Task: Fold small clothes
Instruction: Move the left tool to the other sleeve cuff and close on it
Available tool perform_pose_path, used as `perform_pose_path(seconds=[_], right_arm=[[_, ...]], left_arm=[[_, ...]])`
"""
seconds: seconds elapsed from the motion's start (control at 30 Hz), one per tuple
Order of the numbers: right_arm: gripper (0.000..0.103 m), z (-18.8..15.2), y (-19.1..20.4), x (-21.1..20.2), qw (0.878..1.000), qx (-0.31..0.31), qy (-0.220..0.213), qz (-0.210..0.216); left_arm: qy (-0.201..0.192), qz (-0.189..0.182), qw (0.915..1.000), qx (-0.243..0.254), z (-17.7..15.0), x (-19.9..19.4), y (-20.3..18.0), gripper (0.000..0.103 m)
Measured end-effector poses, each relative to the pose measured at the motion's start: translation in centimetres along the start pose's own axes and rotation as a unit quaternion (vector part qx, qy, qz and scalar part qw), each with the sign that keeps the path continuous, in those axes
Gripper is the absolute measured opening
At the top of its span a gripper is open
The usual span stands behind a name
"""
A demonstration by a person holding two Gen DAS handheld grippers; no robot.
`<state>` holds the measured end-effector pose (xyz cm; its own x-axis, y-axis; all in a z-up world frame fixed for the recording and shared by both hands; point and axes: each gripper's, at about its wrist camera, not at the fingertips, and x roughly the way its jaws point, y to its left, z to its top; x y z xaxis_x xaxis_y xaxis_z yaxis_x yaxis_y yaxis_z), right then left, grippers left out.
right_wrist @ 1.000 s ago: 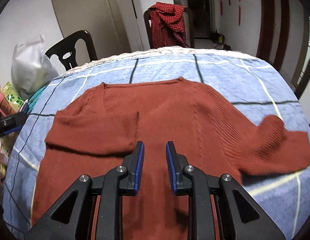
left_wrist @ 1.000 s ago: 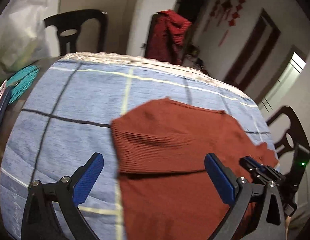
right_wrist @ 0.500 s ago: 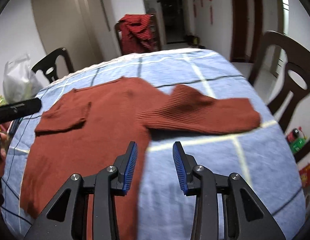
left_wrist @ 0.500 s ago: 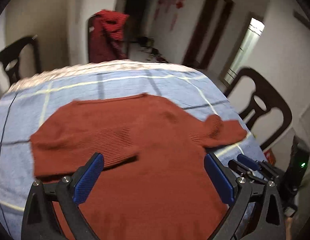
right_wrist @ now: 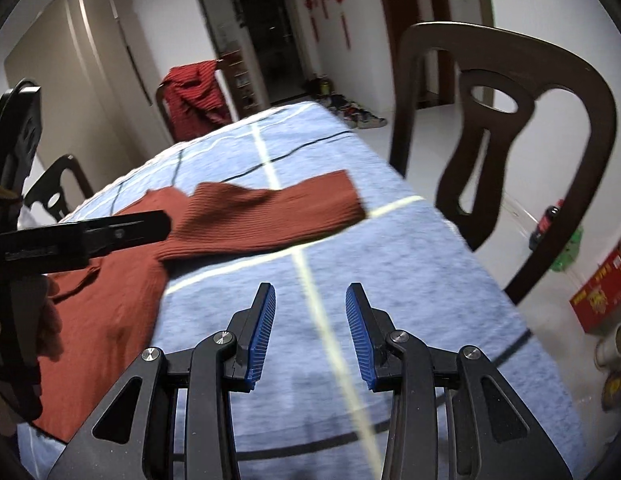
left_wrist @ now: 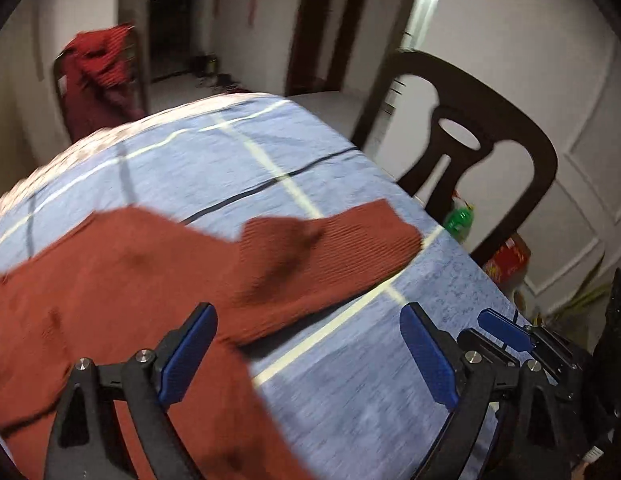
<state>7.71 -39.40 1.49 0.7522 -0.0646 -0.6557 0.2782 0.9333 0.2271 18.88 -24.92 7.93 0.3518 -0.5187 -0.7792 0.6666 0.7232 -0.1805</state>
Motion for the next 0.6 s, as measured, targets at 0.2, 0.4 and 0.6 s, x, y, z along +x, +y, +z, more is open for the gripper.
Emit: perform_pose_path(seconds=[0.2, 0.4, 0.6], right_arm=[[0.038, -0.2, -2.9, 0.1, 1.0, 0.019, 0.002, 0.0], [0.038, -0.9, -4.9, -0.4, 0.999, 0.038, 0.002, -0.002], [0.038, -1.2, -6.5, -1.1, 0.999, 0.051, 0.0, -0.005]], left_arm=[[0.024, -0.001, 0.9992, 0.032, 1.8, 3.9, -3.6, 0.089], [0.022, 0.018, 0.9934, 0.111, 2.1, 6.7, -7.4, 0.084], [0.026, 0.019, 0.9921, 0.121, 2.7, 8.9, -9.0, 0.082]])
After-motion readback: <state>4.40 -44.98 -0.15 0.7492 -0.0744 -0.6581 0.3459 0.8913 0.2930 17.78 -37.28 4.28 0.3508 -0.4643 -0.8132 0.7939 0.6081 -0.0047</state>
